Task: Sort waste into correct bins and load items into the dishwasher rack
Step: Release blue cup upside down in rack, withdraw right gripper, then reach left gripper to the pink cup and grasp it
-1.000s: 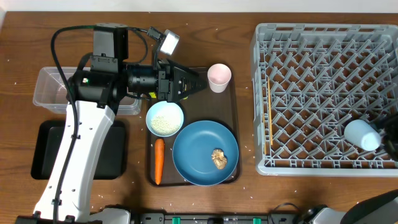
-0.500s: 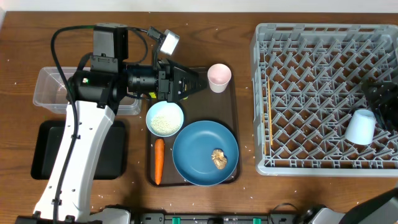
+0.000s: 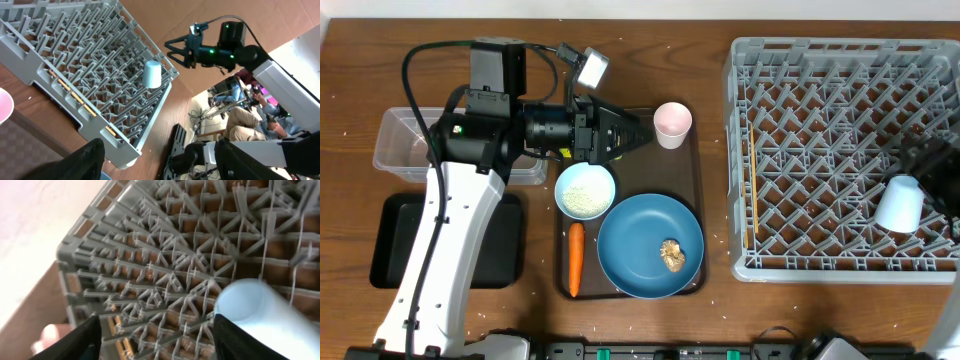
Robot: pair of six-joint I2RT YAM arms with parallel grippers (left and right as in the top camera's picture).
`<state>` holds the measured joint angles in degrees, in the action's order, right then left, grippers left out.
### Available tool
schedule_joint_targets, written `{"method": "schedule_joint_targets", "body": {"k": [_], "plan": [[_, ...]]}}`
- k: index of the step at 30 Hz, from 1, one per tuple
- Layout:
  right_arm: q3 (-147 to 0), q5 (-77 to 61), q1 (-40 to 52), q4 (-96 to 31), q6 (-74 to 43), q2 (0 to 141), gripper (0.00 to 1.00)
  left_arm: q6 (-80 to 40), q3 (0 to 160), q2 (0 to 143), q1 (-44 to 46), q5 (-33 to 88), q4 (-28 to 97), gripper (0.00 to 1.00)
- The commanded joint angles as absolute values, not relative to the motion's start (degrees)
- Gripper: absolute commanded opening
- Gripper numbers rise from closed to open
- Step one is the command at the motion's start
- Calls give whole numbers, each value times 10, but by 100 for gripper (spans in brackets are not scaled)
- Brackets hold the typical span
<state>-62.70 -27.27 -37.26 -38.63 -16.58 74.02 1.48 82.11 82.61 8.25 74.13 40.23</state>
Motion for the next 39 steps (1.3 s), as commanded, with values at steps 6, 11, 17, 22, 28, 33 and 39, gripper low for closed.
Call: {"method": "schedule_joint_targets", "body": {"k": [6,11,17,22,28,33,39], "plan": [[-603,-216,-355,-338,-171,810,69,15,823,823,81,739,403,72],[-603,-218,-356,-382,-173,818,70,15,823,823,81,739,403,71],[-604,-205,-356,-459,-184,761,70,15,823,823,81,738,402,72],[-604,-189,-356,-456,-184,704,76,14,823,823,82,658,403,71],[-604,-320,-356,-441,-184,627,77,15,823,824,114,355,409,72],[-604,-367,-356,-501,-181,587,78,30,823,862,170,149,379,72],[-604,-366,-356,-576,-138,578,78,20,823,972,190,139,285,69]]}}
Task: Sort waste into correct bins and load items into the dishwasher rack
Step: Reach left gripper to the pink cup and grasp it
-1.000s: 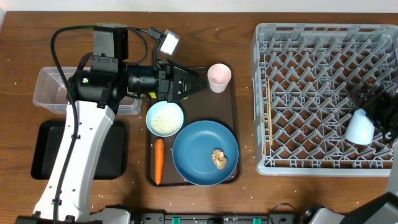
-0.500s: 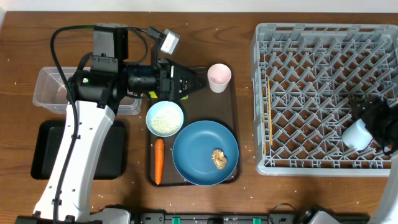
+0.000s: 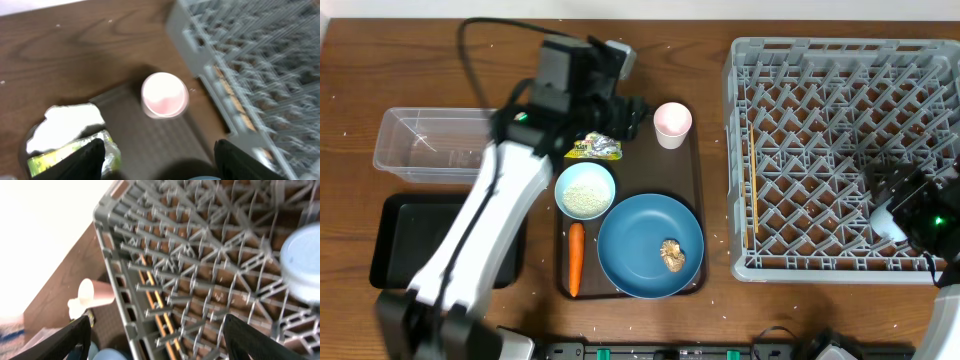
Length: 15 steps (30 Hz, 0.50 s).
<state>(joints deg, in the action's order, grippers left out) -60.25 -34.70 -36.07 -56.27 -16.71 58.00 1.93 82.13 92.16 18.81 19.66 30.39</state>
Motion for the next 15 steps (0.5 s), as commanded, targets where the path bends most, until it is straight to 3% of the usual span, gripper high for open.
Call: {"method": "schedule_joint_targets", "body": {"k": [1,5,15], "plan": [[-603,-362,-356,-583,-131,578,78,15,823,991,191,139,268,68],[-603,-341,-356,-611,-117,578,78,3,823,1064,191,182,211,60],[-602,-325,-356,-626,-95,578,79,-18,823,1141,195,234,163,59]]}}
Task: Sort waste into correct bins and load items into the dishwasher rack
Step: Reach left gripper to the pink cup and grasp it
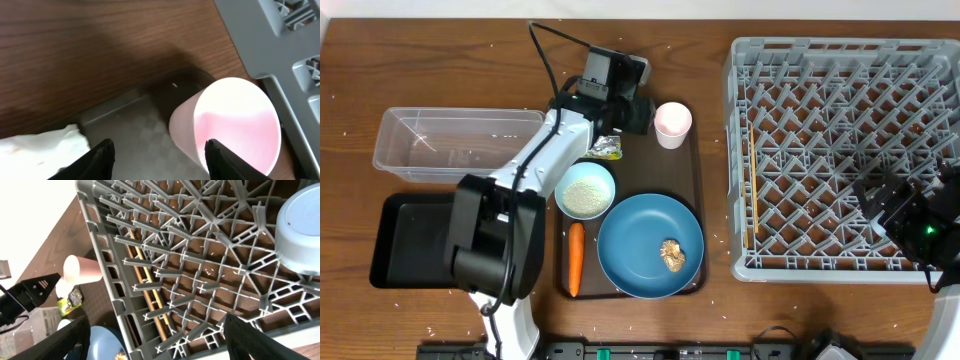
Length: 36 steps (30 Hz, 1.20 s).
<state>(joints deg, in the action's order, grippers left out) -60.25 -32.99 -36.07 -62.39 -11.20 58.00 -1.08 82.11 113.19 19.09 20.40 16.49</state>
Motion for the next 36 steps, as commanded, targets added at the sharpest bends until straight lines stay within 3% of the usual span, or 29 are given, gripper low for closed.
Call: {"method": "schedule_joint_targets", "body": {"k": [1,5,13,18,20,31,36], "plan": [[-602,-324,-356,-626,-96,578,79,-18,823,1144,197,234,163,59],[-602,-313,-356,-626,-95,578,79,-18,823,1149,203,234,161,59],[-602,-313,-356,-626,-95,578,79,-18,823,1180,219,231,145,39],[-602,-313,-356,-627,-95,578,79,-30,823,1190,229,231,140,15],[-602,-313,-356,-627,-95,578,79,-61,824,1183,228,232,140,9],[-602,-295,-355,-623,-67,578,81,-87,824,1028,227,295,248,6],[-602,-458,-334,-623,58,578,78,-86,824,947,226,424,294,6]]}}
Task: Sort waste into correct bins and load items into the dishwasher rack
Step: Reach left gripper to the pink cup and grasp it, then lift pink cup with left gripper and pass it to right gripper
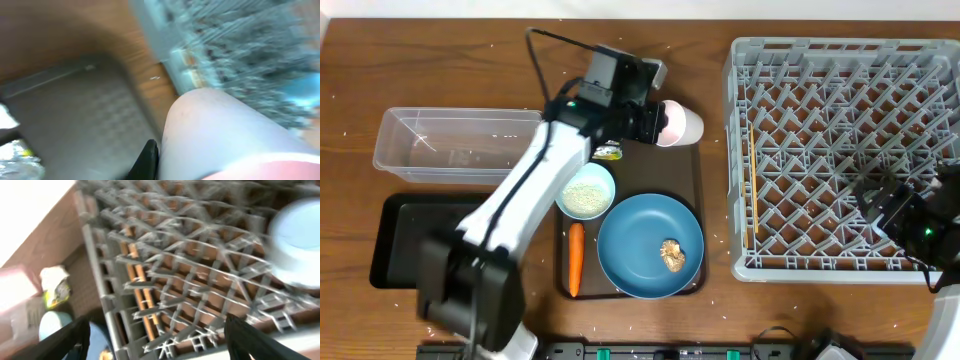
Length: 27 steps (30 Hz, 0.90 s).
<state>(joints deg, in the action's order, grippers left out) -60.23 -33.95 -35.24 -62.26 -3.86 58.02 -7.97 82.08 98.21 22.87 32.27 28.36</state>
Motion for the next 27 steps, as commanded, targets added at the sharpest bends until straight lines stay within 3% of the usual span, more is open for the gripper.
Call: {"method": "schedule_joint_targets", "body": {"k": [1,5,12,18,27], "plan": [[-602,-510,-325,-623,94,578,78,-86,824,935,226,455,296,6],[-602,-656,-278,-618,171,578,78,-61,824,900,227,630,295,6],[-602,-706,-176,-530,181,578,78,-61,824,889,227,740,295,6],[-602,-746,-89,-427,176,578,78,-63,824,889,228,768,295,6],[-602,-693,2,-330,122,578,82,-63,824,889,232,782,295,6]]}}
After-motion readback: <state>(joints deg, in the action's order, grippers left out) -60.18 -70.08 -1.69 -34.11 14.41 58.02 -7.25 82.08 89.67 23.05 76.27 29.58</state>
